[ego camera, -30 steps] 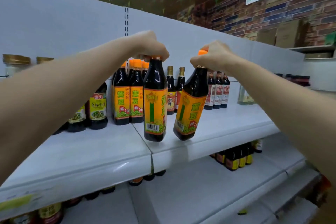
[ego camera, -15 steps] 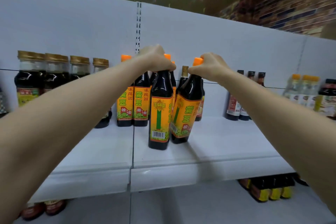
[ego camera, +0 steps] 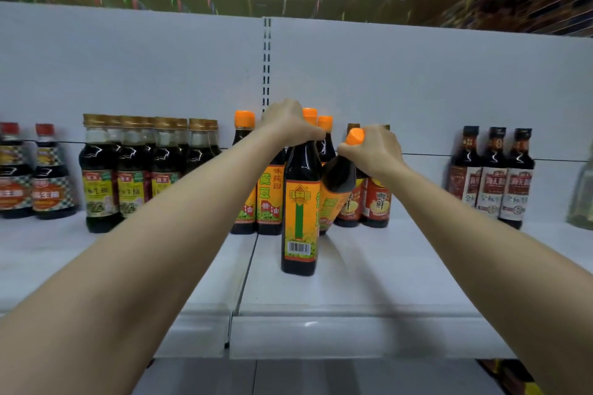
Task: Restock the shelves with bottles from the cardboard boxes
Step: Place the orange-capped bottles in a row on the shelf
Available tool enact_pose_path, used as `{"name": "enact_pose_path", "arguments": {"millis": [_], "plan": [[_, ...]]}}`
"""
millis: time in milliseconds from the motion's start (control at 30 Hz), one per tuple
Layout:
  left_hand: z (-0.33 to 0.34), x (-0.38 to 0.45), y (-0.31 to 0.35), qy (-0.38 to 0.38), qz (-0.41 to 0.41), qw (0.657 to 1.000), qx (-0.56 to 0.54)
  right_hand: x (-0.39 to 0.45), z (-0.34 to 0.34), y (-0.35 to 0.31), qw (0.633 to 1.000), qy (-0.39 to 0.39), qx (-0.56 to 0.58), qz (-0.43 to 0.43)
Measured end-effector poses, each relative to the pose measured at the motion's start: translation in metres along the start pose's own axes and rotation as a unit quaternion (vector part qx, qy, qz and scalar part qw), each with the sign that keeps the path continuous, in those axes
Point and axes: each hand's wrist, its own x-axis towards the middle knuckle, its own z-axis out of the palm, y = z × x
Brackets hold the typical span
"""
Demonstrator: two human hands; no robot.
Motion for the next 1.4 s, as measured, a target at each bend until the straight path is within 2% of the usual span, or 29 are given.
{"name": "enact_pose_path", "arguments": {"millis": [367, 600, 767, 967, 1133, 1267, 1333, 1400], "plan": [[-0.004, -0.004, 0.004, -0.024, -0.005, 1.0, 0.01, 0.013, -0.037, -0.021, 0.999, -0.042, 0.023, 0.014], [-0.007, -0.005, 0.003, -0.055, -0.008, 0.998, -0.028, 0.012, -0.031, -0.017, 0.997, -0.058, 0.04, 0.013], [-0.007, -0.01, -0.002, -0.061, -0.001, 0.996, -0.06, 0.004, -0.023, -0.014, 0.994, -0.055, -0.088, -0.023], [-0.003, -0.025, -0.01, -0.077, 0.029, 0.987, -0.139, -0.02, -0.018, -0.002, 0.981, -0.078, -0.171, -0.045], [0.0, -0.052, -0.02, -0.142, -0.004, 0.955, -0.259, -0.038, -0.012, 0.016, 0.976, -0.204, -0.071, 0.0], [0.023, -0.081, -0.036, -0.059, -0.033, 0.978, -0.199, -0.065, -0.004, 0.03, 0.962, -0.264, 0.03, 0.06], [0.041, -0.102, -0.043, -0.06, -0.037, 0.985, -0.159, -0.079, 0.005, 0.042, 0.952, -0.29, 0.072, 0.069], [0.06, -0.126, -0.047, -0.079, -0.032, 0.988, -0.126, -0.096, 0.014, 0.05, 0.954, -0.278, 0.105, 0.046]]}}
